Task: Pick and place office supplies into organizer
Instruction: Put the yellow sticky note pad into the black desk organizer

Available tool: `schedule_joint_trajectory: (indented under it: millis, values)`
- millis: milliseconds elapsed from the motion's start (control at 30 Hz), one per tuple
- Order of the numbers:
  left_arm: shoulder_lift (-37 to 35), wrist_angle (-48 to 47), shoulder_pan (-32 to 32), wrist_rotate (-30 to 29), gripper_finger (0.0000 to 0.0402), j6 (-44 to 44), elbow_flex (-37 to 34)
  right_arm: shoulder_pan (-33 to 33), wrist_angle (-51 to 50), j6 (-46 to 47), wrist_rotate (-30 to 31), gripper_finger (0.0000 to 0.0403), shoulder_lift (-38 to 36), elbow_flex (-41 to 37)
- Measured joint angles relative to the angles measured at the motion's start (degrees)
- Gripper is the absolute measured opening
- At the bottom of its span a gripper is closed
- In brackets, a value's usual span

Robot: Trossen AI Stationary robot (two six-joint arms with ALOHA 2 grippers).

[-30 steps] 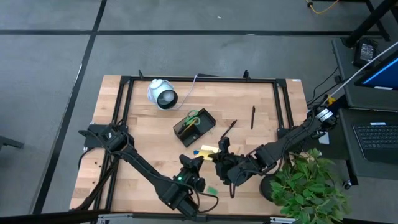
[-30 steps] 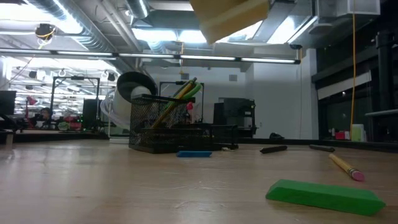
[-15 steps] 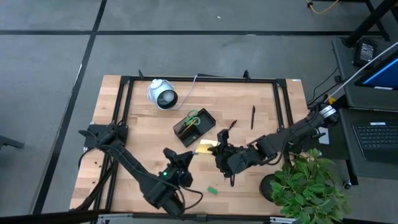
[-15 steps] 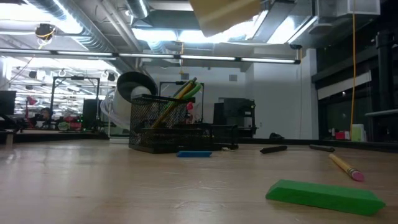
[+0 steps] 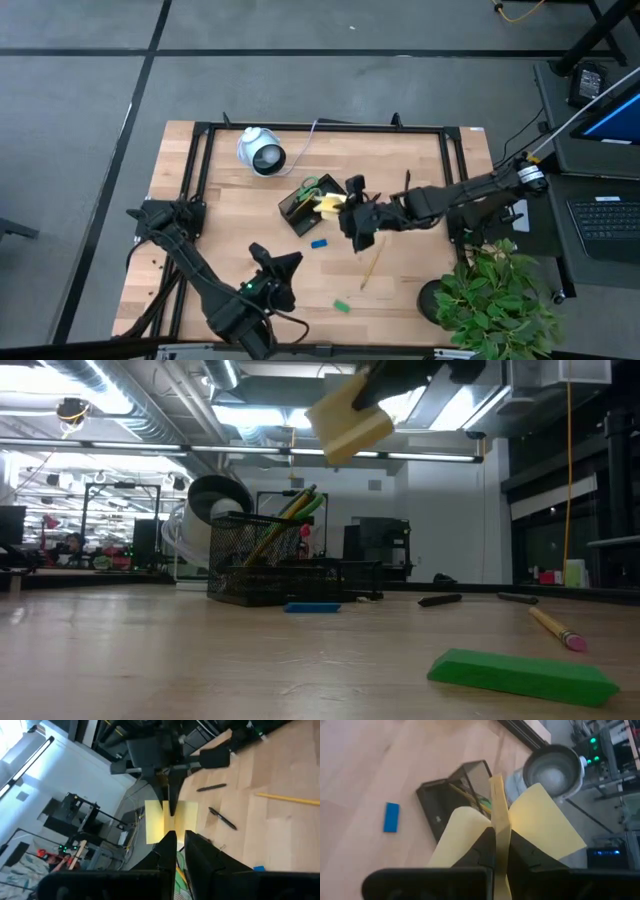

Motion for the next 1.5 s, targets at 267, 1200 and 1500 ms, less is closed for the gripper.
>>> schedule_joint_trajectory:
  millis: [267, 1200, 1500]
  values:
    - [-5.7, 0.1, 3.3, -0.5, 0.0018, -1.1, -2.7, -1.6, -0.9, 0.4, 0.0, 0.0022, -0.8, 0.0]
    - [-21.8, 0.4, 2.2, -12.1, 0.0002, -48.5, -45.8, -10.0, -4.0, 0.5, -4.3, 0.0022, -3.1, 0.0]
    - [-18.7, 15.0, 5.9, -8.1, 0.0002, -32.4, -45.8, -13.2, -2.3, -2.1, -7.8, 0.0022, -3.1, -0.1]
